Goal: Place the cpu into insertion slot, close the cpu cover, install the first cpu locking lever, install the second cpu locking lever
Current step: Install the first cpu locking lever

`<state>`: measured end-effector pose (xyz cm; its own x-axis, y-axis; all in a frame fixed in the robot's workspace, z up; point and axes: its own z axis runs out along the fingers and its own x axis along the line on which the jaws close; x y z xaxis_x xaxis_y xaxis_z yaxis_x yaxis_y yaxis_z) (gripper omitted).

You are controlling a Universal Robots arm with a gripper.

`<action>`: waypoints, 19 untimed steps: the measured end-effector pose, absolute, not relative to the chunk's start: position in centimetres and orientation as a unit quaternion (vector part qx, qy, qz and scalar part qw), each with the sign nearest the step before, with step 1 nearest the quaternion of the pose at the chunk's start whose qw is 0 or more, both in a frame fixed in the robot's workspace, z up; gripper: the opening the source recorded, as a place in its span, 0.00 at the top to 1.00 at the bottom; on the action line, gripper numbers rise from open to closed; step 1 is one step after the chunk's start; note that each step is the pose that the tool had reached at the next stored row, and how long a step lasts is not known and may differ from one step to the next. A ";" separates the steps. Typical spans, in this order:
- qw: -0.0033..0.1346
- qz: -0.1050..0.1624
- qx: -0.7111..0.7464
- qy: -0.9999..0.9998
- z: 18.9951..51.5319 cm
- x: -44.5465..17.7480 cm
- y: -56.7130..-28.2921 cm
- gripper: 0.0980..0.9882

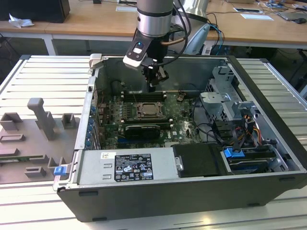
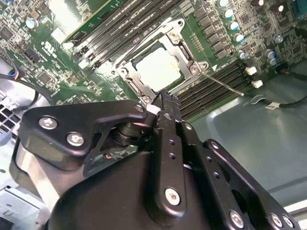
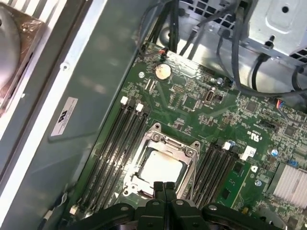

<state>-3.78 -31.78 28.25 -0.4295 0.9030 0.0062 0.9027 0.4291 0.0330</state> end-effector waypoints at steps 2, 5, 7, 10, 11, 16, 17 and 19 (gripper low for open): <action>0.006 0.016 0.521 0.853 28.3 -3.8 -31.8 0.99; 0.005 0.016 0.495 0.869 28.3 -3.8 -31.8 0.99; 0.005 0.016 0.477 0.879 28.2 -3.8 -31.8 0.99; 0.004 0.016 0.434 0.901 28.2 -3.8 -31.8 0.99; 0.004 0.016 0.421 0.907 28.2 -3.8 -31.8 0.99; 0.003 0.016 0.373 0.928 28.2 -3.8 -31.8 0.99; 0.003 0.016 0.364 0.931 28.2 -3.8 -31.8 0.99; 0.003 0.016 0.347 0.938 28.2 -3.8 -31.8 0.99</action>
